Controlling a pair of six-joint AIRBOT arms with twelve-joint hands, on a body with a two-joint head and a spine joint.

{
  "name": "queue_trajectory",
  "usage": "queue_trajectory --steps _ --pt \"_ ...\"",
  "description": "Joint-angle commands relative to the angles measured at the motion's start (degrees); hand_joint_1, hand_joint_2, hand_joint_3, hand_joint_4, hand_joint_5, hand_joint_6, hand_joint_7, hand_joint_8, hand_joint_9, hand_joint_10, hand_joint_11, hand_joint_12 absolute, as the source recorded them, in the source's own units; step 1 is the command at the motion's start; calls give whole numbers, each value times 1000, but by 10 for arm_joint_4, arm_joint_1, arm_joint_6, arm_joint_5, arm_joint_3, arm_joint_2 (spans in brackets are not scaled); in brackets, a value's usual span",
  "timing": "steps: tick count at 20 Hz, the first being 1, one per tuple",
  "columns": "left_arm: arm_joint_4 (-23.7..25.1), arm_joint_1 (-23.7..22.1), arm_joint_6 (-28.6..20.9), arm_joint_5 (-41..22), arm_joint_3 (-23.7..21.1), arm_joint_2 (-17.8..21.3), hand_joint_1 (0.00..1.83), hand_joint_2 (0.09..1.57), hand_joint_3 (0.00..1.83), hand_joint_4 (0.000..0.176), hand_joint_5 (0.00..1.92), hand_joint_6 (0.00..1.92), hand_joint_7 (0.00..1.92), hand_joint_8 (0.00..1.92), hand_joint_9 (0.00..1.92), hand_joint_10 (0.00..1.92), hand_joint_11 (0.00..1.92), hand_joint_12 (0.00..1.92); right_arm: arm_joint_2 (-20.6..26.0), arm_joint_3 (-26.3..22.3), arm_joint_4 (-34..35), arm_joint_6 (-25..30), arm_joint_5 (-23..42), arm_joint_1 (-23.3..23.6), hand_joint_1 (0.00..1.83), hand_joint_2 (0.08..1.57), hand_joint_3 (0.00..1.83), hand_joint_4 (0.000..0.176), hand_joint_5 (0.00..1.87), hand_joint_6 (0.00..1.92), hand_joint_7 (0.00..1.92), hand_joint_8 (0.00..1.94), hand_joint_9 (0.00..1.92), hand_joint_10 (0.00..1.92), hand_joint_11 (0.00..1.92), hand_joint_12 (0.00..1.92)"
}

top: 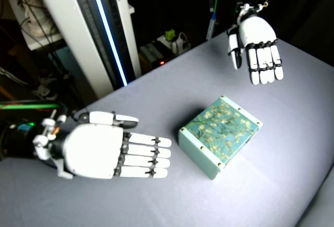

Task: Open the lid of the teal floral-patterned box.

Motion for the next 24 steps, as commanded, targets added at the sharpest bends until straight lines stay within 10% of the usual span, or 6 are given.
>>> queue_trajectory --steps 1,8,13,15,20,24 --pt "-9 0 -2 -73 2 1 110 1382 20 0 80 2 73 7 74 9 56 68 1 4 25 6 57 10 410 1461 17 0 128 9 127 11 71 14 16 172" --pt "58 -35 -52 1 31 -24 0 1453 0 0 122 4 141 4 160 6 0 521 -15 16 -3 18 34 30 408 1472 0 0 120 1 110 0 76 2 10 173" --pt "126 -84 -61 77 47 -45 77 1450 0 0 10 0 196 10 239 18 0 670 -34 36 -42 19 -11 60 0 1501 6 0 59 8 35 0 25 8 24 163" --pt "156 -102 -63 100 51 -56 116 1404 0 39 13 1 167 7 663 156 368 1294 -43 45 -54 23 -23 67 0 1483 0 0 48 2 38 3 28 8 48 172" --pt "200 -127 -84 122 58 -69 122 1375 0 0 68 8 72 8 85 10 0 454 -58 55 -76 25 -42 85 146 1531 0 35 82 3 71 4 104 12 156 169" --pt "208 -133 -87 128 61 -74 51 1346 0 0 90 2 116 4 150 3 0 408 -67 57 -95 36 -42 95 0 1313 10 121 0 0 2 0 230 4 339 420"
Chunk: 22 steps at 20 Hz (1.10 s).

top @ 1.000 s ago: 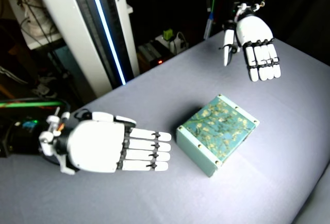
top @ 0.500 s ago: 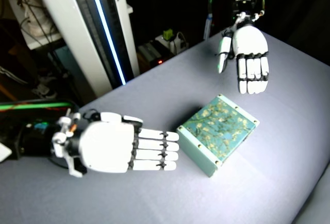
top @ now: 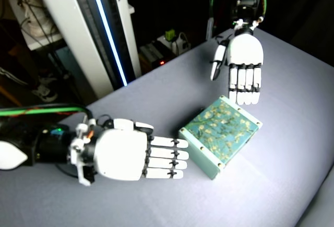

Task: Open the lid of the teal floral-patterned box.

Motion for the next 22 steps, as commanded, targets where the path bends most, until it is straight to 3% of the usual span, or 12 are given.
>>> queue_trajectory --steps 1,3,5,8,9,11,13,14,18,19,20,22 --pt "-1 -9 -4 -64 0 -2 98 1348 0 0 104 6 141 10 182 11 0 421 -4 -1 15 7 68 11 0 1289 0 128 0 0 0 0 257 1 316 595" --pt "1 -10 -5 -63 0 -2 172 1360 0 0 113 4 168 9 218 13 0 444 -5 -1 12 7 68 14 0 1290 0 122 0 0 0 0 208 0 151 807" --pt "1 -10 -6 -64 0 -3 110 1370 2 0 87 4 144 5 183 3 0 367 -6 -1 12 7 68 15 0 1289 0 123 0 0 0 0 194 0 124 827" --pt "1 -12 -12 -74 0 -4 105 1375 1 0 72 1 112 0 172 2 16 365 -6 -2 16 8 72 16 0 1365 11 81 8 3 10 3 252 3 134 893" --pt "1 -13 -14 -80 -1 -5 84 1374 1 0 52 0 89 0 155 0 2 384 -6 -3 21 8 77 16 0 1377 3 91 14 0 29 1 440 33 280 977" --pt "-1 -14 -14 -100 -5 -5 24 1363 0 0 51 0 70 0 155 0 90 504 -5 -4 34 8 90 16 0 1393 3 88 1 0 14 3 126 1 29 807" --pt "-4 -18 -14 -115 -6 -5 0 1347 2 0 5 0 49 2 135 0 62 451 -3 -5 42 8 100 16 0 1337 0 43 39 7 28 4 10 2 0 364" --pt "-8 -21 -14 -124 -6 -6 0 1353 7 0 0 0 29 0 148 7 113 461 -2 -5 48 8 106 16 0 1418 6 0 96 9 69 5 17 2 13 256" --pt "-35 -26 -3 -160 -5 -10 100 1421 8 0 0 0 0 0 56 1 7 454 -2 -6 71 8 131 16 0 1405 0 0 143 3 114 10 65 9 20 186" --pt "-43 -28 7 -165 -5 -11 105 1427 5 0 0 0 0 0 10 0 1 323 -2 -6 80 7 139 16 0 1414 0 0 143 3 128 14 74 11 3 179" --pt "-52 -31 15 -169 -4 -12 246 1445 1 0 0 0 0 0 0 0 0 12 -3 -4 89 6 147 16 0 1355 0 0 181 6 169 8 113 10 24 186" --pt "-70 -33 23 -181 0 -14 238 1446 1 0 0 0 0 0 0 0 0 2 -6 -1 109 2 161 16 0 1322 0 0 180 4 160 3 103 4 14 182"
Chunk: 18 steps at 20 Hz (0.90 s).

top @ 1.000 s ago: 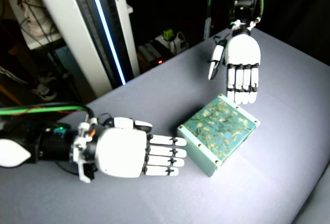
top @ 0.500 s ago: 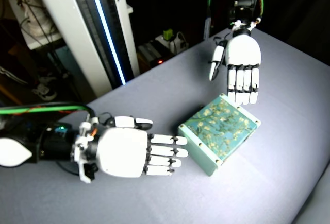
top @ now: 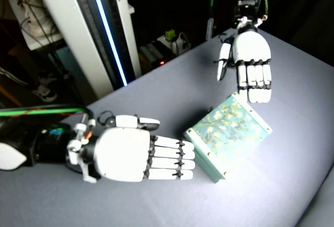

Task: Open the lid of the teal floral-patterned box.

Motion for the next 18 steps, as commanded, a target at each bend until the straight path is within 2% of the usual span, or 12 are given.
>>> queue_trajectory --steps 1,2,3,7,8,9,10,12,13,15,16,18 --pt "11 -11 -3 -110 -3 -7 231 1447 1 0 0 0 0 0 8 3 50 23 -7 -2 24 2 102 10 0 1302 0 0 175 1 144 0 90 0 2 177" --pt "5 -11 0 -115 -2 -9 201 1434 0 12 0 0 0 0 27 8 61 29 -9 -1 35 -3 106 12 0 1257 0 0 159 2 119 2 62 2 0 85" --pt "-2 -12 5 -118 -1 -11 358 1408 0 0 17 5 24 5 39 5 47 26 -11 1 47 -10 110 14 0 1273 0 14 156 2 122 6 77 10 29 75" --pt "-23 -14 20 -124 3 -14 278 1390 0 0 56 6 41 2 47 2 38 26 -23 13 67 -19 113 29 0 1319 6 12 158 2 122 4 73 6 34 77" --pt "-33 -15 26 -124 6 -16 268 1385 0 0 22 1 7 0 9 0 7 4 -28 19 70 -19 113 34 0 1337 13 0 166 5 135 8 90 11 53 86" --pt "-41 -17 30 -122 10 -19 95 1359 0 0 29 4 20 5 6 1 15 8 -32 24 75 -19 113 38 0 1347 16 0 162 3 130 5 90 10 70 94" --pt "-48 -21 32 -118 18 -24 27 1372 0 0 22 1 17 2 8 2 40 21 -37 30 80 -19 113 41 0 1352 14 2 176 7 136 6 96 10 86 105" --pt "-56 -31 34 -109 32 -35 43 1375 1 0 16 0 5 0 1 0 30 19 -43 38 87 -19 112 46 0 1348 11 7 174 5 136 5 94 7 82 105" --pt "-66 -41 41 -96 43 -45 110 1332 0 0 41 7 30 7 30 8 53 33 -48 43 90 -19 112 49 0 1326 0 8 179 6 140 5 95 7 65 100" --pt "-77 -51 45 -81 60 -57 68 1373 8 0 36 3 34 6 41 9 65 41 -56 51 92 -19 108 56 0 1325 0 4 174 4 139 5 92 5 54 97" --pt "-83 -55 45 -76 69 -62 124 1434 18 0 34 1 29 2 48 7 75 48 -60 55 92 -19 104 60 0 1330 2 0 170 2 149 8 110 11 66 104" --pt "-92 -62 45 -69 81 -70 244 1438 0 0 65 4 60 4 82 4 95 60 -69 66 92 -19 94 70 0 1322 0 0 164 1 148 5 113 9 61 103"
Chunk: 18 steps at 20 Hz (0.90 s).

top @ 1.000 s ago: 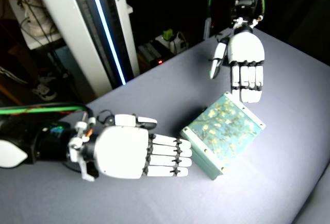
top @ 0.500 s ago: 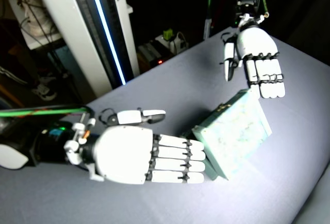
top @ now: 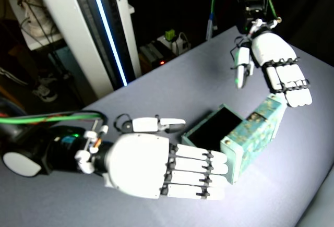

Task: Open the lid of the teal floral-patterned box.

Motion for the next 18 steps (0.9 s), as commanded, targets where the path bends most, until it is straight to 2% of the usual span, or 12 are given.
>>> queue_trajectory --steps 1,2,6,7,11,12,14,16,18 --pt "18 -15 -2 -65 2 -8 244 1438 0 0 65 4 60 4 82 4 95 60 -10 6 6 5 73 19 0 1322 0 0 164 1 148 5 113 9 61 103" --pt "15 -18 1 -59 6 -11 270 1424 0 0 92 8 100 12 107 9 111 68 -15 13 6 5 63 23 0 1368 16 0 193 11 171 11 129 12 63 105" --pt "12 -21 4 -47 15 -18 236 1422 0 0 81 0 101 3 104 2 100 66 -27 35 7 5 30 31 0 1372 13 0 198 7 179 9 135 9 69 114" --pt "9 -19 7 -48 15 -16 304 1437 1 0 86 1 94 1 91 1 86 64 -26 35 11 5 28 31 0 1374 11 0 204 8 180 7 132 6 61 113" --pt "-13 -6 15 -39 15 -4 218 1444 3 0 70 1 64 1 59 1 50 54 -26 40 24 5 13 30 0 1360 0 0 218 9 179 4 130 3 65 124" --pt "-18 -3 20 -36 15 -1 211 1444 3 0 65 0 52 0 53 0 47 54 -26 41 26 5 8 30 0 1373 5 0 214 6 185 5 142 7 86 138" --pt "-31 -2 35 -23 16 4 199 1457 4 0 50 0 35 0 41 0 32 59 -23 43 27 5 -1 30 0 1409 2 0 211 0 191 1 163 1 30 336" --pt "-40 -1 42 -17 18 7 173 1452 0 0 52 5 42 5 49 4 34 68 -19 44 28 4 -4 30 0 1376 0 0 209 1 182 1 143 0 2 330" --pt "-49 2 45 -21 18 11 230 1447 0 0 59 5 51 5 54 4 44 76 -12 43 37 -6 -6 29 0 1342 0 0 193 0 173 0 133 0 0 306"
